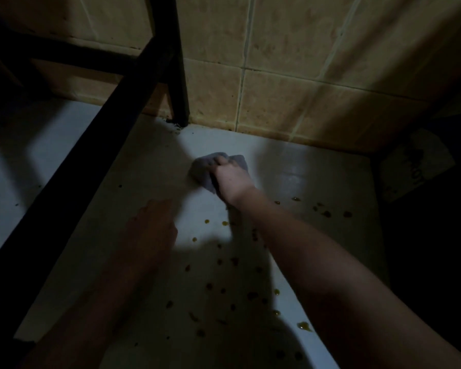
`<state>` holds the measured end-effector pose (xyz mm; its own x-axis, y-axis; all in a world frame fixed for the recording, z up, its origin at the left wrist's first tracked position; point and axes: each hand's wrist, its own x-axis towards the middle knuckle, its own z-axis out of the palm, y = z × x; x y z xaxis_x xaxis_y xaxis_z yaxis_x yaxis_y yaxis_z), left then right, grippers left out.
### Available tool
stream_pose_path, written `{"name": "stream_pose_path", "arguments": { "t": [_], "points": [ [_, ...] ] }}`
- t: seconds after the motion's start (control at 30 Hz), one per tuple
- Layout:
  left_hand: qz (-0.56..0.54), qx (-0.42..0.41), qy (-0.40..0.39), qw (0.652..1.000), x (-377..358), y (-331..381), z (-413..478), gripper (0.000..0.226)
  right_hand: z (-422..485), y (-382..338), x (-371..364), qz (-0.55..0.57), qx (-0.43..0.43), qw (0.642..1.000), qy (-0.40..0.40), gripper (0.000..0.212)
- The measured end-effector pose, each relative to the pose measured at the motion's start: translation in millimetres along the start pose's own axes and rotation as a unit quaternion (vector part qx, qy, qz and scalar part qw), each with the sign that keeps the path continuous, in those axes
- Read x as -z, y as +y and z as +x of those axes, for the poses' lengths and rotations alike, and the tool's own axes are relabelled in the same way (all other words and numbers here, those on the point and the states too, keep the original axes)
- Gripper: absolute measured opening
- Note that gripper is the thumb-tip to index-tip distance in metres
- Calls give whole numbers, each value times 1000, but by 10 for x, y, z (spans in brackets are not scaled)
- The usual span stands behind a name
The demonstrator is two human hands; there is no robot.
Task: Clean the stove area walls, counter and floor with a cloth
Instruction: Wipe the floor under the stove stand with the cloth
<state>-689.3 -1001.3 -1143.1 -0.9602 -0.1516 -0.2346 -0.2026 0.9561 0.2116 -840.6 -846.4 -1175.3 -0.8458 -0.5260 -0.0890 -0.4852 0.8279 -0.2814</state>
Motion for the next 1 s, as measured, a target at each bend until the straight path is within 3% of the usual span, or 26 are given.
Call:
{"name": "stream_pose_path", "arguments": {
  "t": [0.17, 0.47, 0.7, 0.8, 1.0],
  "points": [
    [-89, -43, 13, 995, -14, 263, -127, 39, -335, 582, 130, 24, -87, 995, 46, 31],
    [-66, -98, 52, 992, -41, 405, -335, 37, -1435, 1485, 324, -30, -251, 965, 68, 38],
    [-79, -82, 42, 993, -38, 332, -476, 37, -1573, 1226, 164, -21, -436, 894, 100, 37],
    [-74, -61, 33, 995, -43, 212, -561, 37, -1303, 836, 99, -11, -404, 910, 96, 38],
    [-51, -48, 10, 997, -16, 108, -582, 37, -826, 31, -2, 18, -232, 972, 27, 38]
  ]
}}
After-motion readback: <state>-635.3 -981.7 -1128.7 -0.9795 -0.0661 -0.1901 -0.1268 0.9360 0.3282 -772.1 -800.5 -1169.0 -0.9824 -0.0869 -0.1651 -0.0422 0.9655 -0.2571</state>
